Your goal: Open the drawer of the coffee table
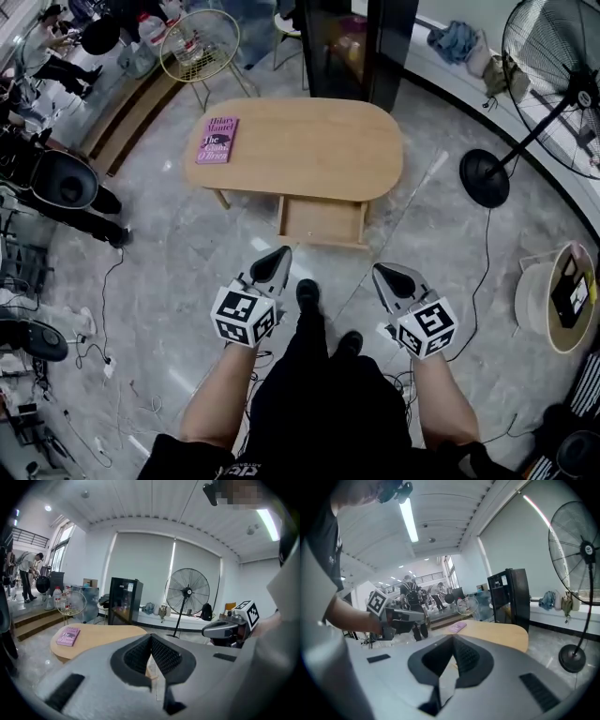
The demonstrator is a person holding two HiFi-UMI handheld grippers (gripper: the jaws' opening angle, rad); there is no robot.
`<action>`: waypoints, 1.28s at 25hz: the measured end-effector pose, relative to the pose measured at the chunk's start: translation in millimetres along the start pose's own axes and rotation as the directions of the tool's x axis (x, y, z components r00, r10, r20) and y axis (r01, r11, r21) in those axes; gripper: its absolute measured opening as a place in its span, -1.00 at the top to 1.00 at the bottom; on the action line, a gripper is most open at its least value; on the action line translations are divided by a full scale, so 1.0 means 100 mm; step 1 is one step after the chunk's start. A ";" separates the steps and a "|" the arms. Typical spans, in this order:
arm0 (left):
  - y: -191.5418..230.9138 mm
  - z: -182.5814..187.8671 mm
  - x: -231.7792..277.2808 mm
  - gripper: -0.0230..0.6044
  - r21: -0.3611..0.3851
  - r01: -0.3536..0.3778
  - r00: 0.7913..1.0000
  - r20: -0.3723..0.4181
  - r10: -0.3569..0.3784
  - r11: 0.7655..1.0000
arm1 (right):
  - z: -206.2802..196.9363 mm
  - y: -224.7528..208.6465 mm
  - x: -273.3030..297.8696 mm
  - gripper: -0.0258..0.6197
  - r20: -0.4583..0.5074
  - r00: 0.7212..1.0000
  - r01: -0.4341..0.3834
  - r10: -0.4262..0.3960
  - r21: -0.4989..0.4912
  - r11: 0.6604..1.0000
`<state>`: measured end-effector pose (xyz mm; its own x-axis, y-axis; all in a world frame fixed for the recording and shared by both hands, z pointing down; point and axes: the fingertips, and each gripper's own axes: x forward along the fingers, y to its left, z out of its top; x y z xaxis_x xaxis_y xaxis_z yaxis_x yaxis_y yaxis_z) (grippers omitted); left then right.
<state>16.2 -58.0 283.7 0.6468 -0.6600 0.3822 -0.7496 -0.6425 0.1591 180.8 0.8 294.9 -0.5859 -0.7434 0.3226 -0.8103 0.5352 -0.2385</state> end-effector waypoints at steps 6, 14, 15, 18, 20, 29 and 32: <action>-0.24 0.25 -0.37 0.90 -0.131 -0.044 0.998 0.047 0.050 0.990 | -0.01 0.46 -0.31 0.91 0.011 0.995 -0.096 0.095 0.031 0.995; -0.12 0.47 -0.72 0.90 -0.069 -0.094 0.993 0.067 0.098 0.993 | 0.19 0.70 -0.43 0.91 0.031 0.999 -0.035 0.035 -0.016 0.999; -0.07 0.50 -0.77 0.90 -0.051 -0.093 0.993 0.069 0.096 0.994 | 0.25 0.73 -0.38 0.91 0.032 0.999 -0.028 0.028 -0.019 0.999; 0.13 0.55 -0.94 0.90 -0.054 -0.079 0.993 0.083 0.083 0.995 | 0.45 0.87 -0.17 0.91 0.033 0.999 -0.027 0.028 -0.024 0.999; 0.27 0.60 -1.08 0.90 -0.099 -0.067 0.992 0.099 0.077 0.993 | 0.61 1.02 0.02 0.91 0.042 0.998 -0.034 0.035 -0.026 0.999; 0.83 0.83 -1.54 0.90 -0.007 -0.020 0.992 0.126 0.020 1.000 | 1.07 1.95 0.85 0.91 0.048 0.991 -0.122 0.124 -0.037 0.992; 1.01 0.87 -1.67 0.90 0.018 -0.031 0.991 0.131 0.028 0.999 | 1.25 2.16 0.91 0.91 0.066 0.989 -0.132 0.134 -0.039 0.991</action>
<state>-156.0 -46.5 156.7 0.6384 -0.7231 0.2638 -0.7664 -0.6290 0.1307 -46.5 -1.7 158.0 -0.6876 -0.6898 0.2265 -0.7258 0.6435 -0.2432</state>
